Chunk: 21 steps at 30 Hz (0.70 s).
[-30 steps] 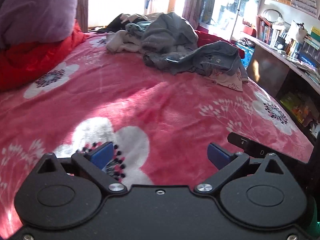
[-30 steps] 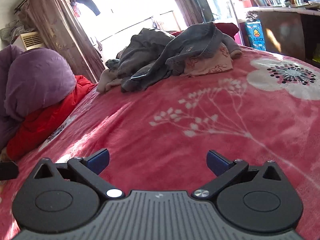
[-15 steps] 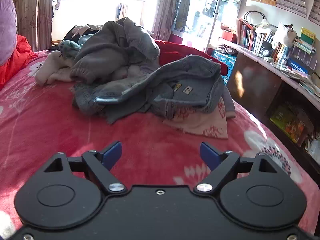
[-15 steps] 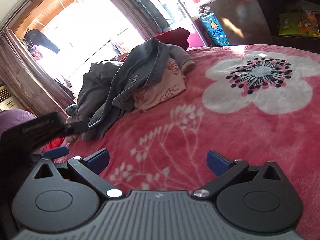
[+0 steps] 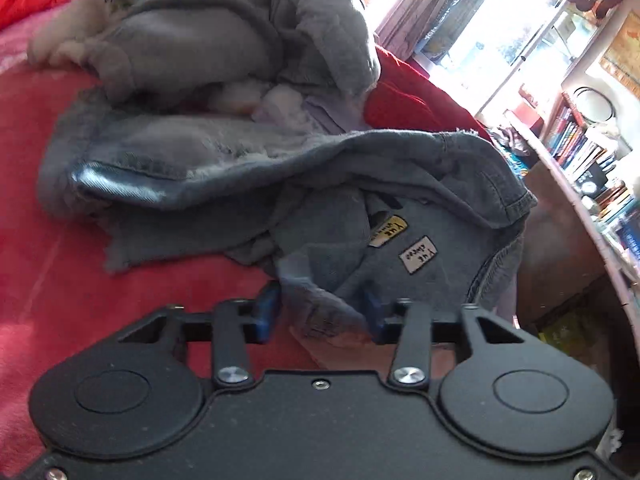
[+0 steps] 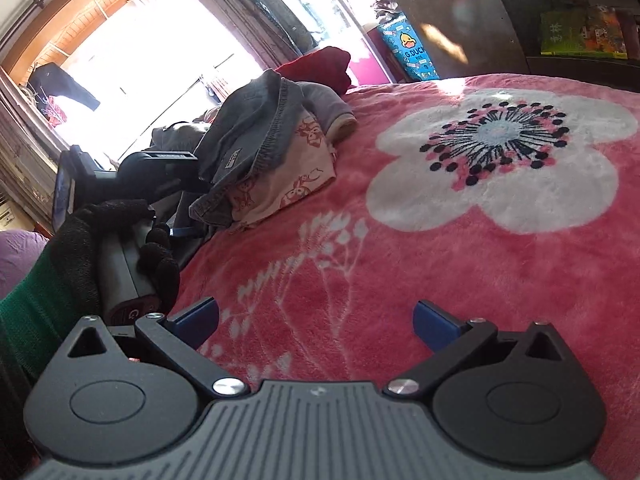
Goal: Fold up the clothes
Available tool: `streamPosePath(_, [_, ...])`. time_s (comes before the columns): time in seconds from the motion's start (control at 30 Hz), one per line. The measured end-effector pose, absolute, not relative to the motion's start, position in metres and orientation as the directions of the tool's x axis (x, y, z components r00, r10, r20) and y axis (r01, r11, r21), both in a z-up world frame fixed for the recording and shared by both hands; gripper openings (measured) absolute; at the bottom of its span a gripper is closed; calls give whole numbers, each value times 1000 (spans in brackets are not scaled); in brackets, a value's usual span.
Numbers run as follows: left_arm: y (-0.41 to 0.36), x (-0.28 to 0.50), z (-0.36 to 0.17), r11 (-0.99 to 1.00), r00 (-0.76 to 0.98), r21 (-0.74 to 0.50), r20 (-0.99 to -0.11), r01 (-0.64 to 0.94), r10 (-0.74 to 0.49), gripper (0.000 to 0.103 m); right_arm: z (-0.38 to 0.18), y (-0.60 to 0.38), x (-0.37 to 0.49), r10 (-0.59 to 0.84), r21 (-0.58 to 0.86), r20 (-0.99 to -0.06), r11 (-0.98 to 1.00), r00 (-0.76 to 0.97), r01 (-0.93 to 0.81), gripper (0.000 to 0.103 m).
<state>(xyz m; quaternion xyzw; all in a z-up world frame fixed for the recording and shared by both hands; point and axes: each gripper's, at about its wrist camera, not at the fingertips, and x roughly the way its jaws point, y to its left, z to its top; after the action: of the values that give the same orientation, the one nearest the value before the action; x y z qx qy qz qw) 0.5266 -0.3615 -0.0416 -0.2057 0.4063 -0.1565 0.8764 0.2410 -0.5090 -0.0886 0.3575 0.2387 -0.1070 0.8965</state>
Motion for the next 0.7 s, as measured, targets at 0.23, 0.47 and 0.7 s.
streamPosePath(0.23, [-345, 490, -14, 854, 644, -460, -582, 243, -497, 11, -87, -503, 245, -10, 588, -509, 726, 860, 356, 103])
streamPosePath(0.47, [-291, 434, 25, 858, 690, -400, -520, 323, -503, 10, -79, -490, 246, 20, 612, -492, 719, 870, 330, 103])
streamPosePath(0.7, [-190, 363, 55, 876, 760, -397, -469, 273, -450, 9, -72, -478, 243, 120, 696, -414, 681, 902, 228, 103])
